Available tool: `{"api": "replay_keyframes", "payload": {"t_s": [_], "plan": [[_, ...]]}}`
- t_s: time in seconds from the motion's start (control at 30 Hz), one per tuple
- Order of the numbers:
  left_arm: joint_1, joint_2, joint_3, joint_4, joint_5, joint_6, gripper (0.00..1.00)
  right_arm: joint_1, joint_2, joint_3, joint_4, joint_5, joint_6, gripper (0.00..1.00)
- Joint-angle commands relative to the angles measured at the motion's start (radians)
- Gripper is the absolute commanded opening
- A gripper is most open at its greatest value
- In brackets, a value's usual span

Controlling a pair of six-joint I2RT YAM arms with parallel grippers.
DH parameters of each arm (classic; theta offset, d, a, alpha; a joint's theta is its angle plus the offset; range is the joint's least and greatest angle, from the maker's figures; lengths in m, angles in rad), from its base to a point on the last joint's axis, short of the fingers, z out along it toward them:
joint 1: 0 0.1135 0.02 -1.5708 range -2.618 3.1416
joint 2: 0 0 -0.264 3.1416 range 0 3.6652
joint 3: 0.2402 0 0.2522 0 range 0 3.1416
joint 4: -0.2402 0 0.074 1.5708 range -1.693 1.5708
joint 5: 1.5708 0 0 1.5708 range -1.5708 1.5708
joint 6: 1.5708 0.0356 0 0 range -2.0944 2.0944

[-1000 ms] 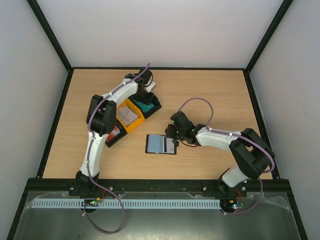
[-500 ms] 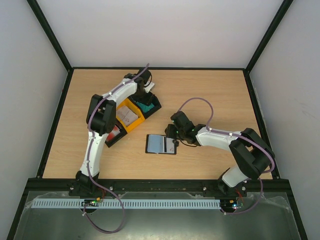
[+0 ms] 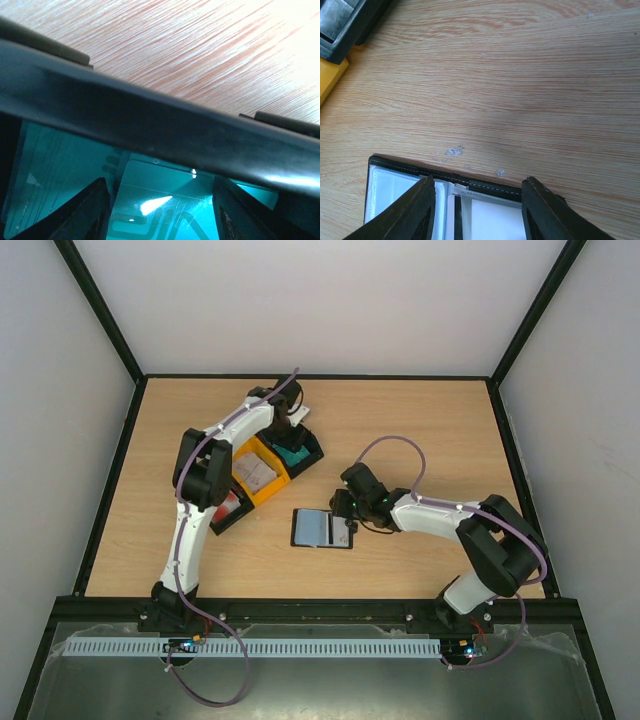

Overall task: Put the credit cards into the card holder
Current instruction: Pick up the credit card from the storage box.

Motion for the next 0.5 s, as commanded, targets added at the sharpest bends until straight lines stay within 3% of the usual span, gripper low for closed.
{"api": "replay_keyframes", "payload": {"t_s": [0.0,0.07,0.47], "plan": [[0.006,0.007,0.033,-0.063,0.052,0.013,0.51,-0.006,0.011,0.019,0.019,0.006,-0.008,0.47],[0.008,-0.001,0.028,-0.062,0.051,0.01,0.45,-0.006,0.01,0.019,0.02,0.004,-0.011,0.46],[0.008,-0.05,0.013,-0.069,0.09,0.008,0.35,-0.006,0.024,0.036,0.029,-0.012,-0.014,0.46]]}}
